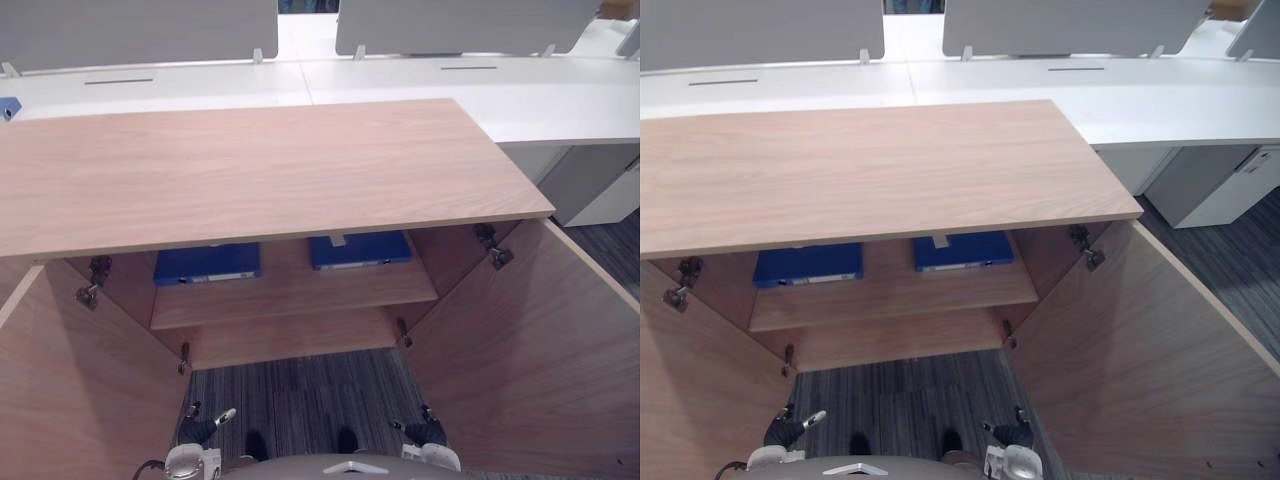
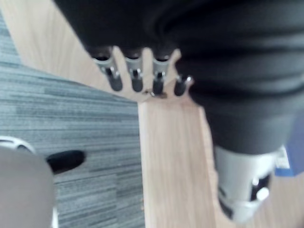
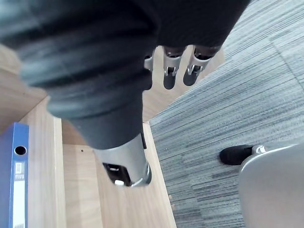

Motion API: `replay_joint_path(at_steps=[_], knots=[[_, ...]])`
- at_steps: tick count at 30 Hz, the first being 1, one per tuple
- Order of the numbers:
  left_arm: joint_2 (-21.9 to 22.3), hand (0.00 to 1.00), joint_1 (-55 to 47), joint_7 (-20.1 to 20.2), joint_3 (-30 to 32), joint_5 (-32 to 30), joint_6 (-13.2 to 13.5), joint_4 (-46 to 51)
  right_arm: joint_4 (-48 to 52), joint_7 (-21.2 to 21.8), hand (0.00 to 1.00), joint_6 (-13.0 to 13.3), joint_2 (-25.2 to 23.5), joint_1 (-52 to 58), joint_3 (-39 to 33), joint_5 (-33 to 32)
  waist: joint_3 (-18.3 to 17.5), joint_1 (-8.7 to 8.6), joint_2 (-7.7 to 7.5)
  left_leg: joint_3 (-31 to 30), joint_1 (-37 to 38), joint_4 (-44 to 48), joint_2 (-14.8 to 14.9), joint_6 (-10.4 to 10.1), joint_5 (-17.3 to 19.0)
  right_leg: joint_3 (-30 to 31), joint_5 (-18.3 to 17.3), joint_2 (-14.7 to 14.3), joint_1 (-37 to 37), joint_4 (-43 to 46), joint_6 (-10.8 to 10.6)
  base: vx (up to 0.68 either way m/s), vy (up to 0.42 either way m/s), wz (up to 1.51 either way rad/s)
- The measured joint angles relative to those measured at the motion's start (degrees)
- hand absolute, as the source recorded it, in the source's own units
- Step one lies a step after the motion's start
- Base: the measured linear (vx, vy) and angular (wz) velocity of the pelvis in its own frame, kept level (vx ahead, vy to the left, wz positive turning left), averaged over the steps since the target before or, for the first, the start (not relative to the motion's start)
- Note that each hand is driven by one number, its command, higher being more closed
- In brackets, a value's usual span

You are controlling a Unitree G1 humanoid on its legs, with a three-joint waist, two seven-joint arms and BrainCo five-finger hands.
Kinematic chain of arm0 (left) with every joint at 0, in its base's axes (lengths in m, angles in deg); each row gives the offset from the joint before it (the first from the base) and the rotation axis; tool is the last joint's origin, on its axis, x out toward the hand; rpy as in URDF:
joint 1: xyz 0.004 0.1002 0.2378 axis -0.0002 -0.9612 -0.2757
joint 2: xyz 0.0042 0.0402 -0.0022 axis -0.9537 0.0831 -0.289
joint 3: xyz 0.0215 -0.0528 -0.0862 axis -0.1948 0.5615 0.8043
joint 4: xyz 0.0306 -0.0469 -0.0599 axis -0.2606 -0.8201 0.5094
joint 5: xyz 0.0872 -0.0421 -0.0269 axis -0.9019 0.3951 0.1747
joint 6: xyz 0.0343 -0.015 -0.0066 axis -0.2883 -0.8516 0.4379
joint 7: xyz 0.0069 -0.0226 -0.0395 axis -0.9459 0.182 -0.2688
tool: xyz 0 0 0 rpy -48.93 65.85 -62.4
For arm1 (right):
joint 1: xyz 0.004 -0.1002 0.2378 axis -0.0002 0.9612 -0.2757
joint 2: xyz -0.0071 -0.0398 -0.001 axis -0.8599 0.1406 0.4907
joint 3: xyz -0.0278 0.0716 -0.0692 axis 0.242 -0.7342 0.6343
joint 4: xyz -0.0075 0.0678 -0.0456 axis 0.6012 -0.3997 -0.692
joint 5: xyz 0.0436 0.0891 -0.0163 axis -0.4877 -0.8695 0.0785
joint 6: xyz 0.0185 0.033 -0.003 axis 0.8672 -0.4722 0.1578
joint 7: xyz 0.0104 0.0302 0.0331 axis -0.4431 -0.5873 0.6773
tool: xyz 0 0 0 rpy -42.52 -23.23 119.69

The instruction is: Walk over to the cabinet, pick up the folder, carry it to the office cabinet, place the folder inside the office cabinet, then close the office cabinet door

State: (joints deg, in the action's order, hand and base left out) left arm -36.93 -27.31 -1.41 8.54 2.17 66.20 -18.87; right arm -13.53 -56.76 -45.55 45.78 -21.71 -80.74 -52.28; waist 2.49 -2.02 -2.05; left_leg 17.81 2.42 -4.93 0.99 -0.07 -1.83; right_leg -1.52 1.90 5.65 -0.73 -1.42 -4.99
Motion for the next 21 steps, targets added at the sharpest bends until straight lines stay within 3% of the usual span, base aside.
replay_joint_path(at_steps=[5,11,14,21], knots=[[0.10,0.00,0.04,-0.04,0.23,0.04,-0.49,-1.31,1.22,-1.58,0.00,0.16,-0.87,0.16,-7.40,-8.04,-0.13,-0.86,0.14,2.87,1.63,0.04,-0.24,-0.20,1.41,2.74,0.75,-0.16,0.66,-0.90,-0.57,0.04,0.014,-0.29],[0.69,0.00,-0.59,-0.61,2.38,0.05,-0.78,-0.99,14.64,-4.50,0.00,1.93,-2.38,5.06,-18.06,-16.72,-0.39,-1.59,0.60,7.07,3.87,0.34,-0.17,-0.38,3.35,6.36,0.67,-0.53,0.61,-0.86,-0.24,0.03,0.002,-0.35],[1.69,0.00,-1.56,-1.24,2.91,0.07,-0.78,-0.77,21.93,-6.64,0.00,3.08,-2.39,7.03,-22.15,-17.57,-0.84,-2.26,0.87,9.32,4.89,0.34,0.08,-0.57,4.41,8.30,0.05,-0.86,0.36,-0.64,0.61,0.01,-0.011,-0.40],[2.38,0.00,-3.25,-1.06,3.19,-0.06,-0.77,3.87,32.75,-8.97,0.00,4.15,-2.00,7.36,-30.49,-18.31,-1.56,-4.05,0.96,13.19,5.97,0.37,0.67,-1.54,5.99,11.51,-0.76,-2.02,-1.37,1.38,0.06,0.03,-0.040,-0.30]])
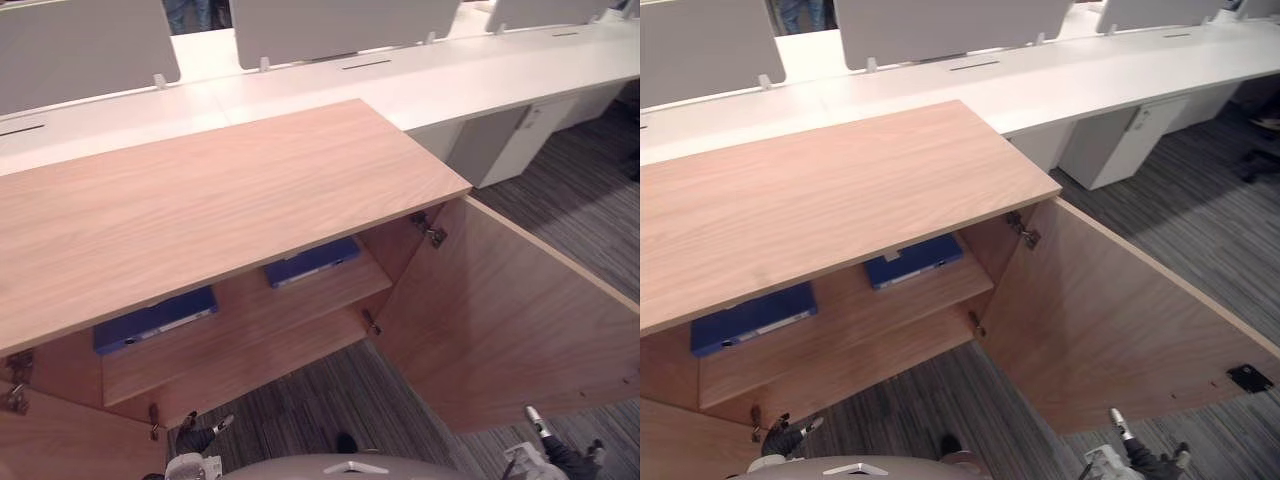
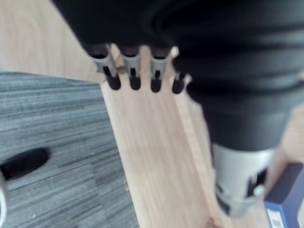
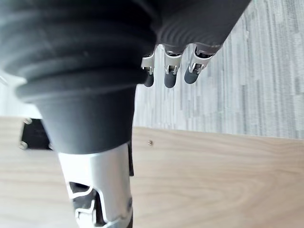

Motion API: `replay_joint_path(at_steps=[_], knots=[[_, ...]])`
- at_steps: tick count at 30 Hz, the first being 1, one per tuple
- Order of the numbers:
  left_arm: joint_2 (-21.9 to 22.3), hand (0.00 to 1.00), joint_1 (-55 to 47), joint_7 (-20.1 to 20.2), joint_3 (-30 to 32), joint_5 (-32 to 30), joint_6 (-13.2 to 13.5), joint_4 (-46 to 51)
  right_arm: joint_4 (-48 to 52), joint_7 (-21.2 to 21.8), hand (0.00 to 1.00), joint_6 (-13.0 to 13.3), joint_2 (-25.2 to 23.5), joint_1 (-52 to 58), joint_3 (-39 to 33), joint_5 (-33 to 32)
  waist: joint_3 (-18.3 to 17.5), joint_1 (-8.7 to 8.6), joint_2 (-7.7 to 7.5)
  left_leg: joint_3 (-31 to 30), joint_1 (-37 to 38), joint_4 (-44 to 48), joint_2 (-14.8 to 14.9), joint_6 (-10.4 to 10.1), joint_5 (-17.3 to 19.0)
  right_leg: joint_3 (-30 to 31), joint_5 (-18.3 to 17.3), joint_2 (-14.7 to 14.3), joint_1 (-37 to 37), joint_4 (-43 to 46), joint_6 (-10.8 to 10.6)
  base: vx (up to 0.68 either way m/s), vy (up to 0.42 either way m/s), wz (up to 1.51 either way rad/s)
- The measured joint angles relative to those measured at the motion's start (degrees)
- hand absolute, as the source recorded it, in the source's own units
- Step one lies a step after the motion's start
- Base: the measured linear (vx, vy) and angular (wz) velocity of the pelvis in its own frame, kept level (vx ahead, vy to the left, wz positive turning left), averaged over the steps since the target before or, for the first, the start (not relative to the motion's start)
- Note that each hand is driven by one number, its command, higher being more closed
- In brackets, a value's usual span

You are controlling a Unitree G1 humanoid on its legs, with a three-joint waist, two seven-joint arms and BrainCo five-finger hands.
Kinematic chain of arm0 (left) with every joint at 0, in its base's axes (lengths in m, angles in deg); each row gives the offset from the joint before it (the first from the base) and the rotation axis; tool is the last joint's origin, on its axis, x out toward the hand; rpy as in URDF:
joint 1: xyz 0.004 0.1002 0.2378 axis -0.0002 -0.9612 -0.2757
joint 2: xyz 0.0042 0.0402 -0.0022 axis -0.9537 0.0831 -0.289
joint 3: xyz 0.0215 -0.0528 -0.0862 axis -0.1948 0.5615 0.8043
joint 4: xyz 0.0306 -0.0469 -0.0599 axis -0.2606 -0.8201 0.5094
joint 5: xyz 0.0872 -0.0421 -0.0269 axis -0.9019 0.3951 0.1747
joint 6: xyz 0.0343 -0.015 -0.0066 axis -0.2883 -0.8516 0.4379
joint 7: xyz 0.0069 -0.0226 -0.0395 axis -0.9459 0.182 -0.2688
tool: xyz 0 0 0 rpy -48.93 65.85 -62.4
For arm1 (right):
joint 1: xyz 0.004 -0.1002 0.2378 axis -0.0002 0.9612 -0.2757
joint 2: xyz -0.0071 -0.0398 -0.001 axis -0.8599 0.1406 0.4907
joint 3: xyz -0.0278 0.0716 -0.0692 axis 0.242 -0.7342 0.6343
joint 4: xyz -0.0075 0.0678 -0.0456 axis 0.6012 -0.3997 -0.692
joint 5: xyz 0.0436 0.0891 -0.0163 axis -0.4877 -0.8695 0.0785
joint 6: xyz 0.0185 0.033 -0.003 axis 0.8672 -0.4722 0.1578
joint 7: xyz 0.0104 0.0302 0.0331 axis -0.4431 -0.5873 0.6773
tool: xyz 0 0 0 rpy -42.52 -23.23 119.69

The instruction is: Walk over to the cabinet, pick up the folder, carry it to the office cabinet, place the folder inside the office cabinet, then close the office cabinet door

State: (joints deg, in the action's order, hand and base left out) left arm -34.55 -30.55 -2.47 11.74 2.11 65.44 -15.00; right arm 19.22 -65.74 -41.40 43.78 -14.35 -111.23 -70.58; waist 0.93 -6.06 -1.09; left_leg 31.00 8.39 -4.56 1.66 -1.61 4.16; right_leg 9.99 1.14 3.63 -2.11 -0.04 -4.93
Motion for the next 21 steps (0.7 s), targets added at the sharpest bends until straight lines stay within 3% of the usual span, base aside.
replay_joint_path(at_steps=[6,14,21], knots=[[0.44,0.00,0.16,0.11,0.03,-0.94,0.25,1.96,1.08,-1.25,0.00,0.00,2.76,-3.96,-4.96,-0.01,-0.38,-0.84,1.00,1.89,0.80,0.05,0.21,0.38,0.52,1.42,-0.23,-0.68,-0.15,0.46,0.06,0.03,-0.057,-0.18],[-1.28,0.00,-0.61,1.18,-1.41,-0.89,0.56,1.86,-4.10,-0.42,0.00,0.37,16.33,-11.02,-9.34,-0.73,0.27,-1.64,2.54,0.00,-0.44,3.64,-0.13,0.91,2.56,0.05,-0.95,0.48,0.12,1.03,0.35,-0.04,-0.060,0.09],[-2.61,0.00,-1.89,1.61,-3.22,-0.86,0.99,1.42,-11.08,4.84,0.00,0.03,25.16,-12.08,-9.11,-2.37,0.25,-2.05,3.06,-2.26,-1.65,4.31,-0.50,0.93,2.54,-1.69,-1.36,1.16,0.02,0.42,-0.29,-0.05,-0.064,0.12]])
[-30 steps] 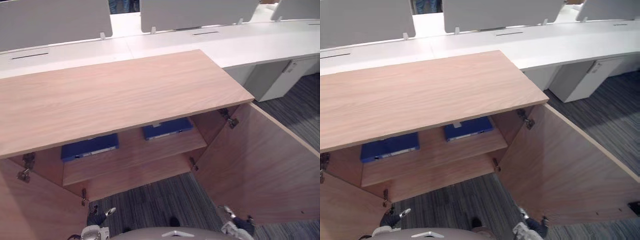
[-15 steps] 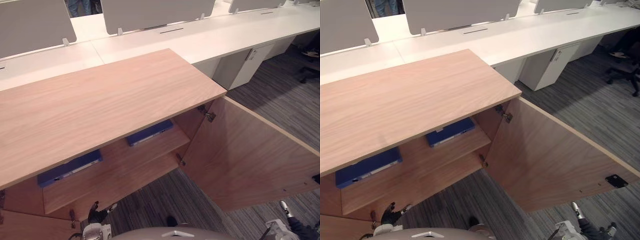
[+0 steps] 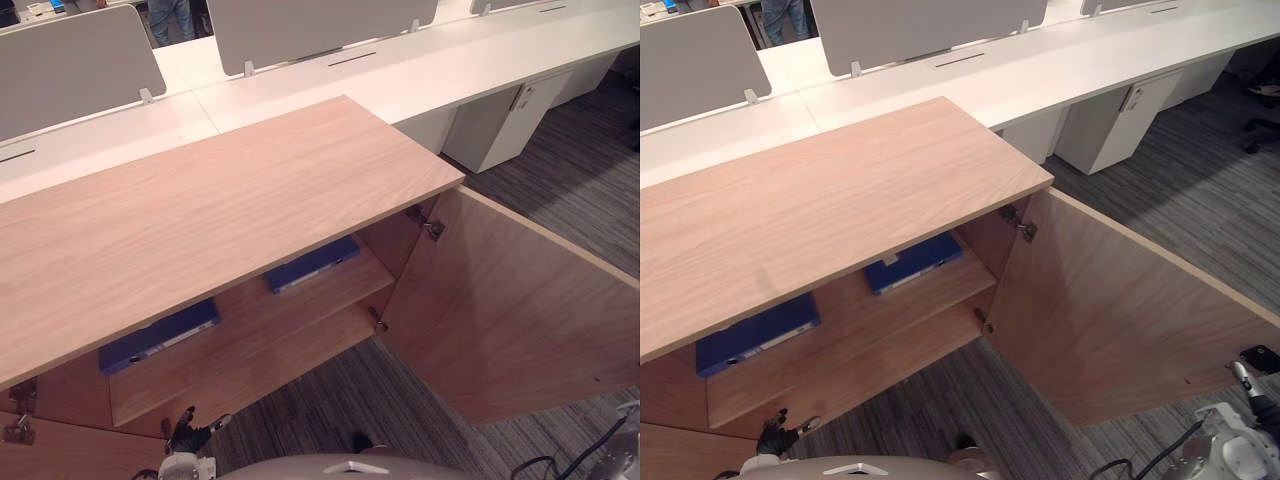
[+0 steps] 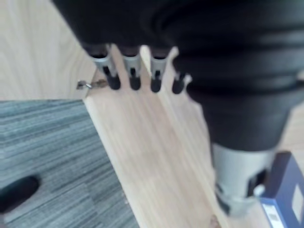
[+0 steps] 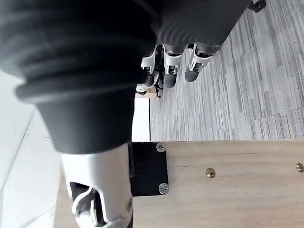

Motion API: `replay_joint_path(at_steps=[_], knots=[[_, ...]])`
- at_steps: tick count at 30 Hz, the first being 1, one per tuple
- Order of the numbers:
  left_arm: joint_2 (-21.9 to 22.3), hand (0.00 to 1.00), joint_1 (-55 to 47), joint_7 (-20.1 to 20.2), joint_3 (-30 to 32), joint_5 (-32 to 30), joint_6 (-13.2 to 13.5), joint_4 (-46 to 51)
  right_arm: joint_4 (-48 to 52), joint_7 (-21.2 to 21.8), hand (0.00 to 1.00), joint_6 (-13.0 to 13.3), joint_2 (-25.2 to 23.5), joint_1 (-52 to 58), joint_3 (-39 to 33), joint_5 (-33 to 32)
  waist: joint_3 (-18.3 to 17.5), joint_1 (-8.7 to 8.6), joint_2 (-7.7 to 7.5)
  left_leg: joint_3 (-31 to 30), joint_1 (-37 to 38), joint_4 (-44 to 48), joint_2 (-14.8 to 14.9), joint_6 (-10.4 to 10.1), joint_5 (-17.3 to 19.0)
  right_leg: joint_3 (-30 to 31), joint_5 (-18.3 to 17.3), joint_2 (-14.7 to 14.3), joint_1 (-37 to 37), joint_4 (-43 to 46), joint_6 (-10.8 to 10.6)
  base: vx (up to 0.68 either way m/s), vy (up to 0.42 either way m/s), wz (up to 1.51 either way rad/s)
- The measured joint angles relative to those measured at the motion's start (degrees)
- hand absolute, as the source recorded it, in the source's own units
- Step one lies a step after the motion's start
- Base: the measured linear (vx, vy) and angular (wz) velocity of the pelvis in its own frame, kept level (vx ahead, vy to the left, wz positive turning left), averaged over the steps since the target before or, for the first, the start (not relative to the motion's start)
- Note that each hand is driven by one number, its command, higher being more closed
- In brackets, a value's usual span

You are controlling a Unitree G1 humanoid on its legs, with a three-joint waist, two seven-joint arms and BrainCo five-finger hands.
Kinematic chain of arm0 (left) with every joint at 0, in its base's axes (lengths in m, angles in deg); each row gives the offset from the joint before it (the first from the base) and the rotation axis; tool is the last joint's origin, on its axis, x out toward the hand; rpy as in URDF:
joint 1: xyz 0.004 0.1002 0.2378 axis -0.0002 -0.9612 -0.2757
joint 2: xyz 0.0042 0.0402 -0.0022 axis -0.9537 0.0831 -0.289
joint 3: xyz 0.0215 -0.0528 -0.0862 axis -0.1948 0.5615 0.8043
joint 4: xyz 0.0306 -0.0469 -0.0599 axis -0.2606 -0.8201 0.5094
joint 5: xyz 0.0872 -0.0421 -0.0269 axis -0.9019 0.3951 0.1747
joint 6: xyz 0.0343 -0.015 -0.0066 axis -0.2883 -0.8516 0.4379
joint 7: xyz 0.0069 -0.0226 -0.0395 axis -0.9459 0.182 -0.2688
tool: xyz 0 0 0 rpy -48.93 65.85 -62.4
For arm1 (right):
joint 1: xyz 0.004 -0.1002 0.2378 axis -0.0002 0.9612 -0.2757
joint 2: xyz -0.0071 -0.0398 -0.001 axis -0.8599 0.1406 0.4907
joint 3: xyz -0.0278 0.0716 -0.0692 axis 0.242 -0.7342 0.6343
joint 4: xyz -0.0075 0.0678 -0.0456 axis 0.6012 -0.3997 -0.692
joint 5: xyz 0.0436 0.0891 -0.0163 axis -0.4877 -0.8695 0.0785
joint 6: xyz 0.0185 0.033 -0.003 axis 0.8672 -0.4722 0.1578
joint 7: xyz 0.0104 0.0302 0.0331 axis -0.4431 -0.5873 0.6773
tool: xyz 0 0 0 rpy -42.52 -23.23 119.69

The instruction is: Walk over to the cabinet, pick up the folder, carry it to the office cabinet, place the folder inside the office cabinet, then close the office cabinet door

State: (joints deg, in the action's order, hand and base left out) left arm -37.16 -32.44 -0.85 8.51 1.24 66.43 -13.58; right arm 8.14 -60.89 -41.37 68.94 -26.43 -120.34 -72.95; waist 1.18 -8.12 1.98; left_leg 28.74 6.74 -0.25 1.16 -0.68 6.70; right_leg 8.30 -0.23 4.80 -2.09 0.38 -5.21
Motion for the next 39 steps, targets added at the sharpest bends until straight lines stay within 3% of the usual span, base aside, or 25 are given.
replay_joint_path(at_steps=[12,18,27,39], knots=[[-0.41,0.00,-0.33,2.00,-1.16,-0.04,0.58,-0.11,-8.43,5.84,0.00,-0.51,10.60,-1.12,9.74,0.10,0.92,-1.66,1.12,-2.70,-0.66,0.14,-0.18,0.18,-0.11,-1.22,0.26,0.37,0.41,-0.87,-0.31,-0.02,-0.046,0.04],[-0.42,0.00,-0.53,2.17,-1.81,-0.06,0.68,-0.10,-9.29,7.53,0.00,-1.20,11.93,-1.60,16.11,1.18,1.12,-2.35,0.99,-1.64,-0.49,0.21,0.07,0.04,-0.02,0.15,0.75,-0.10,0.05,-1.51,-0.53,-0.06,-0.047,-0.10],[-0.54,0.00,-0.35,2.22,-2.21,-0.73,0.70,0.01,-5.30,8.59,0.00,-1.42,11.40,-2.93,24.93,4.39,2.80,-2.87,0.66,4.44,0.40,2.54,1.69,-0.86,1.94,6.03,3.26,-1.83,-0.21,-4.27,-0.33,-0.06,-0.059,-0.39],[-1.45,0.00,1.43,2.51,-2.90,-2.39,0.71,0.39,13.42,9.45,0.00,-1.40,1.34,2.74,33.83,7.12,3.91,-3.88,-0.82,10.85,2.48,4.15,4.84,-2.51,3.17,14.92,6.20,-6.29,-1.94,-4.94,0.38,-0.04,-0.097,-0.43]])
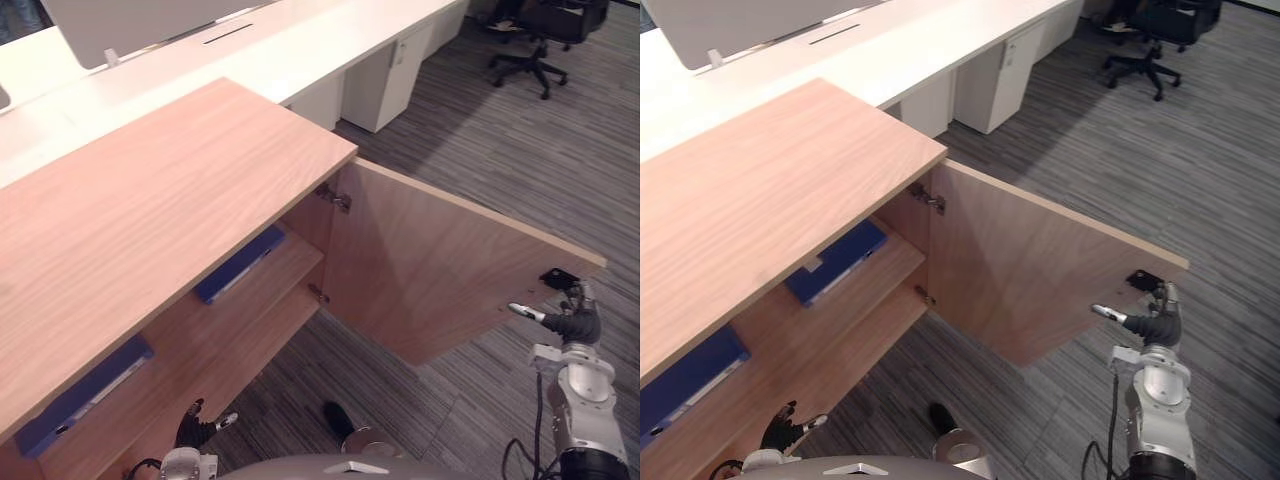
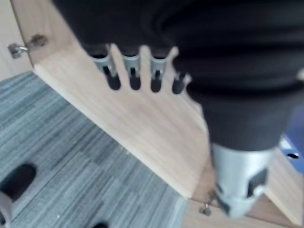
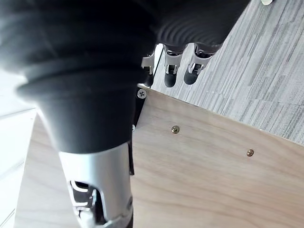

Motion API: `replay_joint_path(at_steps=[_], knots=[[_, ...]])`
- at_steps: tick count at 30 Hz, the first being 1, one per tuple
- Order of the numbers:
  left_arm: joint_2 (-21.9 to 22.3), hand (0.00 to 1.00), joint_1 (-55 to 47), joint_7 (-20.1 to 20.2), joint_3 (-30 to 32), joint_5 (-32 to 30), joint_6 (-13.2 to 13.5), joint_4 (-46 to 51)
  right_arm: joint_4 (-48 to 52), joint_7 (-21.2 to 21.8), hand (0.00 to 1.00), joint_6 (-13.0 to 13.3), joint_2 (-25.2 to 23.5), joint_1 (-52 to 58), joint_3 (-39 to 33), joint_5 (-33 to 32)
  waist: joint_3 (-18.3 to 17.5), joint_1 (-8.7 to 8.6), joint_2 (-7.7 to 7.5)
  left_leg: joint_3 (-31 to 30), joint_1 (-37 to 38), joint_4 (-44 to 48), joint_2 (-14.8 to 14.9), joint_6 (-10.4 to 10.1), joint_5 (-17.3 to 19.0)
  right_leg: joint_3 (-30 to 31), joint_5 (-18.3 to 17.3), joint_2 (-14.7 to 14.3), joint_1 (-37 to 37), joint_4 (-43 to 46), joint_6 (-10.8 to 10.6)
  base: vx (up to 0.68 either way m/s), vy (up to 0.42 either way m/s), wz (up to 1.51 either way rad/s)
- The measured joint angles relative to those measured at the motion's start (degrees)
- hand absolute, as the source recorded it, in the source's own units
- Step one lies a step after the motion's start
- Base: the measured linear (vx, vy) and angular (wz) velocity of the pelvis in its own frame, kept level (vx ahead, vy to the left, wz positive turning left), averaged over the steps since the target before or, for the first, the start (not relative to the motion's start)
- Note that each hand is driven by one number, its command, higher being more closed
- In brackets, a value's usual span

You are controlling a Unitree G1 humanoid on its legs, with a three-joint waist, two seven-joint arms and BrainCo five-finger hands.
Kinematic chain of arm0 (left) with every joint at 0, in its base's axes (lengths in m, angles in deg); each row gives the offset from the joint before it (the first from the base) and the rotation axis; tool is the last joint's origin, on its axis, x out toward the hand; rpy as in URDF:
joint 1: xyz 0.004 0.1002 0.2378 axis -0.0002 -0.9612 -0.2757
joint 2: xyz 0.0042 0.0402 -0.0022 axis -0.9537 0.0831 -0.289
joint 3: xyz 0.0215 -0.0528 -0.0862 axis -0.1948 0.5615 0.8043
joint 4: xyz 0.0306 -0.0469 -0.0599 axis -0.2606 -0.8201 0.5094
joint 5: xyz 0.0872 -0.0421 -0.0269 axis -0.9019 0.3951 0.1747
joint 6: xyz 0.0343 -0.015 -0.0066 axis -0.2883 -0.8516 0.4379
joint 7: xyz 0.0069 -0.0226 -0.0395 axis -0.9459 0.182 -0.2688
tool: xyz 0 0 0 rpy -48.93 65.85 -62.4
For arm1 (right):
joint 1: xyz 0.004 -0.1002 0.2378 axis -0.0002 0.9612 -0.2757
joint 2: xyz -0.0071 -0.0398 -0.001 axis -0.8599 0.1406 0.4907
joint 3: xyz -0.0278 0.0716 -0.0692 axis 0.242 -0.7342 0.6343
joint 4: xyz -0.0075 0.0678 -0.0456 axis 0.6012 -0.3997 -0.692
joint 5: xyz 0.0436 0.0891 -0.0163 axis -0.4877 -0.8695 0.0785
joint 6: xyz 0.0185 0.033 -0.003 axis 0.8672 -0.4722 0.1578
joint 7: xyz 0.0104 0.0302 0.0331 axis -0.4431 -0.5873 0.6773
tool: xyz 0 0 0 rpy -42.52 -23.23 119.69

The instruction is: Walk over to the cabinet, pick up the folder, carry it to the office cabinet, place the folder inside the office cabinet, then close the office cabinet door

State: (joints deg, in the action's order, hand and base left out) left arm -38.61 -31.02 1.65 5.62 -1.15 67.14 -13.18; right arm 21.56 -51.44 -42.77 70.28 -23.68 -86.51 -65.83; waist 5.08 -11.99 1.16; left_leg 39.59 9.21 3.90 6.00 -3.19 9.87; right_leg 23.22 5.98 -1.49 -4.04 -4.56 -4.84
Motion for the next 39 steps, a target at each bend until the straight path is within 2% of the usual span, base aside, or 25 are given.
replay_joint_path(at_steps=[3,8,13,16,19,23,25,29,32,39], knots=[[0.00,0.00,0.58,0.00,-0.34,-0.04,0.00,0.00,4.60,0.11,0.00,0.01,-4.03,2.84,0.59,1.90,0.09,-0.17,-0.20,0.68,0.25,0.26,0.31,-0.06,0.03,0.81,0.25,-0.45,-0.02,-0.02,0.13,-0.06,-0.102,-0.15],[0.27,0.00,1.53,-0.03,-0.40,-1.13,-0.07,-0.12,12.88,0.28,0.00,0.23,-10.80,9.63,2.71,2.03,0.59,0.07,-1.35,1.40,0.56,0.57,0.84,-0.15,0.09,1.49,0.77,-0.83,-0.12,-0.30,0.66,-0.07,-0.100,-0.13],[1.44,0.00,2.55,-0.29,-0.47,-1.20,-0.19,-0.64,19.30,0.22,0.00,1.62,-16.33,17.02,6.38,1.97,0.45,-0.25,-1.44,0.73,-0.11,1.12,1.20,-0.06,0.03,0.99,1.29,-0.65,-0.30,-0.01,0.78,-0.04,-0.101,0.04],[1.76,0.00,3.49,-0.53,-0.62,-1.73,-0.29,-2.51,21.39,0.18,0.00,2.91,-17.71,21.78,8.99,1.99,0.34,-0.43,-1.53,-1.03,-0.43,1.16,1.11,0.21,-0.24,-0.68,1.32,-0.15,0.09,-0.01,0.76,-0.07,-0.097,0.23],[1.65,0.00,3.84,-0.73,-0.53,-2.26,-0.55,-4.64,21.28,0.19,0.00,2.68,-18.88,23.30,10.61,2.02,0.28,-0.27,-1.65,-3.37,-1.04,0.96,0.81,0.39,-0.75,-6.95,1.49,1.42,0.21,0.02,0.75,-0.10,-0.094,0.33],[1.56,0.00,4.49,-1.38,-0.55,-2.26,-0.87,-4.88,21.22,0.14,0.00,2.47,-19.47,24.59,14.22,2.25,0.17,0.88,-1.83,-7.40,-2.39,-0.74,-0.11,0.47,-2.53,-10.63,1.06,2.43,-0.02,0.45,0.96,-0.11,-0.093,0.49],[1.49,0.00,4.84,-1.83,-0.62,-2.27,-1.06,-4.93,21.36,1.17,0.00,2.70,-19.48,26.48,19.06,3.26,-0.08,1.62,-2.25,-10.03,-2.67,-2.62,-0.83,0.80,-4.26,-12.60,0.97,2.84,-0.03,0.73,0.92,-0.09,-0.061,0.42],[0.89,0.00,5.38,-2.02,-2.48,-3.05,-1.28,-5.02,21.36,2.86,0.00,2.26,-19.42,28.13,28.38,5.48,-1.19,3.00,-4.13,-13.30,-3.29,-5.39,-1.67,1.02,-6.14,-15.12,0.68,3.34,-0.44,1.13,0.64,-0.12,-0.046,0.21],[0.85,0.00,6.95,-1.99,-4.12,-3.40,-1.30,-5.08,21.36,4.87,0.00,1.81,-19.46,27.26,33.18,6.56,-1.47,4.39,-4.41,-16.27,-3.59,-8.80,-2.05,0.90,-8.59,-16.97,-2.12,3.29,-1.00,1.65,-0.17,-0.11,-0.040,0.38],[0.60,0.00,6.96,-2.00,-5.65,-3.40,-1.40,-5.60,21.09,6.45,0.00,1.53,-19.50,19.34,36.26,6.56,-2.25,6.97,-5.14,-22.82,-6.20,-8.87,-3.45,1.98,-11.03,-21.24,-2.14,5.11,-1.23,3.01,-0.18,-0.04,-0.005,0.50]])
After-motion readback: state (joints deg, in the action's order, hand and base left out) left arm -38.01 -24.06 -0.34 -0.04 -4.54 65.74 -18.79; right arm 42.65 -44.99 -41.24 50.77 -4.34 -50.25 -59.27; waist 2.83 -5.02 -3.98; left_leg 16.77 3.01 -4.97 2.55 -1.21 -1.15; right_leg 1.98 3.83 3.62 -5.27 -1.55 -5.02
